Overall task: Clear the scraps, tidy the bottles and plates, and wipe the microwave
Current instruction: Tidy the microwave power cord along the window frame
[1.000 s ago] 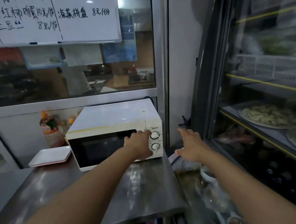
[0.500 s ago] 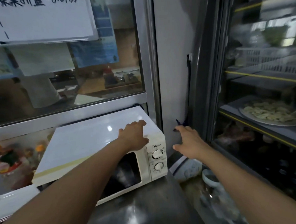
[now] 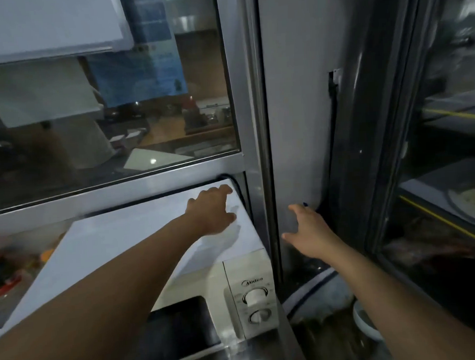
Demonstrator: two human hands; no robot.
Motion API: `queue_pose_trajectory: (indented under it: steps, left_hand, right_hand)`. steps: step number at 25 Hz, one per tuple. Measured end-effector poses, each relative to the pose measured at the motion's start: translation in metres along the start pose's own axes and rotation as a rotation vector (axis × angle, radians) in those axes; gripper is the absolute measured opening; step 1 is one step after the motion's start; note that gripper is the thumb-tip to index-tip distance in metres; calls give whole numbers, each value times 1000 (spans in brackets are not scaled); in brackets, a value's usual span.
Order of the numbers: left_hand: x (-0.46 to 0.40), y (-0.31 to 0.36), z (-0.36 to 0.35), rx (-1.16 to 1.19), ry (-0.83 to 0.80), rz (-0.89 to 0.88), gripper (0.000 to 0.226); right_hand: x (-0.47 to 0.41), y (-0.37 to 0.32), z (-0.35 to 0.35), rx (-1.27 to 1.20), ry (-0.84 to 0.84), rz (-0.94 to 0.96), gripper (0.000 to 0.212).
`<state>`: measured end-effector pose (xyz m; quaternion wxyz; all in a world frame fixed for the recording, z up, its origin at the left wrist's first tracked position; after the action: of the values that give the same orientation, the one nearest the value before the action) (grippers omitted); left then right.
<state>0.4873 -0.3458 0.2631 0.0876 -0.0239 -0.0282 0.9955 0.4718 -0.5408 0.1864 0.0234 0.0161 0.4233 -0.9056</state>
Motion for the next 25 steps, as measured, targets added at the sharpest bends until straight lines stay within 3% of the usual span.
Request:
queue_pose_trajectory:
  steps: [14,25]
  left_hand:
    - [-137,-9,-30,-118,5,65,51]
    - [-175,-29,-46,-99,100,50,46]
  right_hand:
    - [-178,48,-74,-295,-105,34,61]
    - [-233,65,-150,-476,-101,5,52]
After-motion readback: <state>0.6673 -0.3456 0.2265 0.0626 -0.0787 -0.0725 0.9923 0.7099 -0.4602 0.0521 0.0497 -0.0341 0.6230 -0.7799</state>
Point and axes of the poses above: each hand's wrist, its own x-axis away from the middle knuckle, its own z-axis out of the back of the hand, y = z × x, the point moved 6 cm from there along -x, towards the middle knuckle, and after that the axes turned 12 degrees about -x, right-handed, at the moved point
